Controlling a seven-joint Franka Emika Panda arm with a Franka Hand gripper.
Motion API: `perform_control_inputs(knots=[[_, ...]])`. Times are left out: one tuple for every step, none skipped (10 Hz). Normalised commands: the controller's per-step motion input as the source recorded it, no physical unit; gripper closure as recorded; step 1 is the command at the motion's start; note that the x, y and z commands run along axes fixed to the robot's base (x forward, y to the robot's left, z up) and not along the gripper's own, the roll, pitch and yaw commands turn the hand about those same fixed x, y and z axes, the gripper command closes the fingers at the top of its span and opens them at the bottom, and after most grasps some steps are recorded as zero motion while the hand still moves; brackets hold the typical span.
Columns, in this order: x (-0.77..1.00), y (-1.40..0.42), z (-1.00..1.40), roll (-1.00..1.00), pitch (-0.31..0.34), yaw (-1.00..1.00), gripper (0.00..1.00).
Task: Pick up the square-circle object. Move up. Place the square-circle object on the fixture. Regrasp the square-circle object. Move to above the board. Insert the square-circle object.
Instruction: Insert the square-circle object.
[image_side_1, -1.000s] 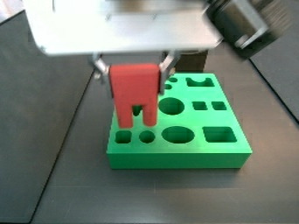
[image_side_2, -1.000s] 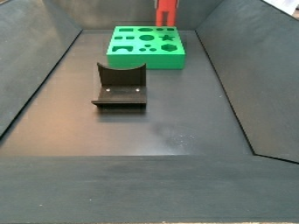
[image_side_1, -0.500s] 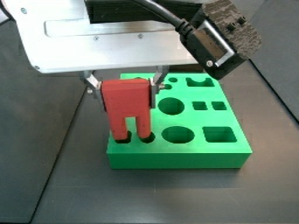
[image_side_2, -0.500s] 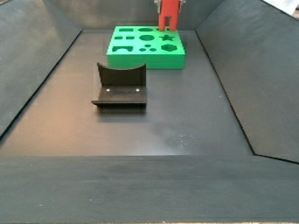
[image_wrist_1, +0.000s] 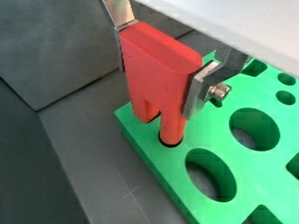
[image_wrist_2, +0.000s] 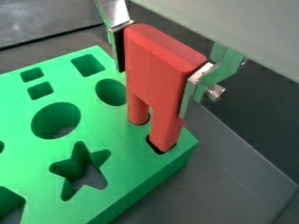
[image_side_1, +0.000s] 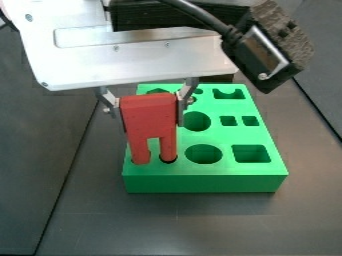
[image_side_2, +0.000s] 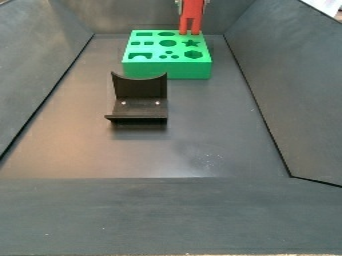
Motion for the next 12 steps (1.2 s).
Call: perform_control_inputs(knots=[[0.21, 0.00, -0.24, 0.35, 0.024, 0.00, 1.00], [0.01, 0.00, -0.27, 0.17, 0.016, -0.30, 1.00], [0.00, 0.00, -0.35, 0.08, 0.000, -0.39, 1.00], [-0.19, -0.03, -0.35, 0.00, 0.000, -0.46, 1.00], [-0.33, 0.00, -0.29, 0.00, -0.029, -0.28, 1.00], [-0.27, 0.00, -0.32, 0.00, -0.043, -0.09, 1.00], [-0.24, 0.00, -0.32, 0.02, -0.046, 0.00, 1.00], [-0.15, -0.01, -0.43, 0.03, -0.061, 0.00, 1.00], [0.00, -0.10, -0.57, 0.03, -0.036, 0.00, 1.00], [0.07, -0.18, -0.60, 0.03, -0.010, -0.07, 1.00], [0.09, -0.17, -0.57, 0.02, 0.000, -0.17, 1.00], [0.07, -0.15, -0.57, 0.08, 0.000, -0.10, 1.00]])
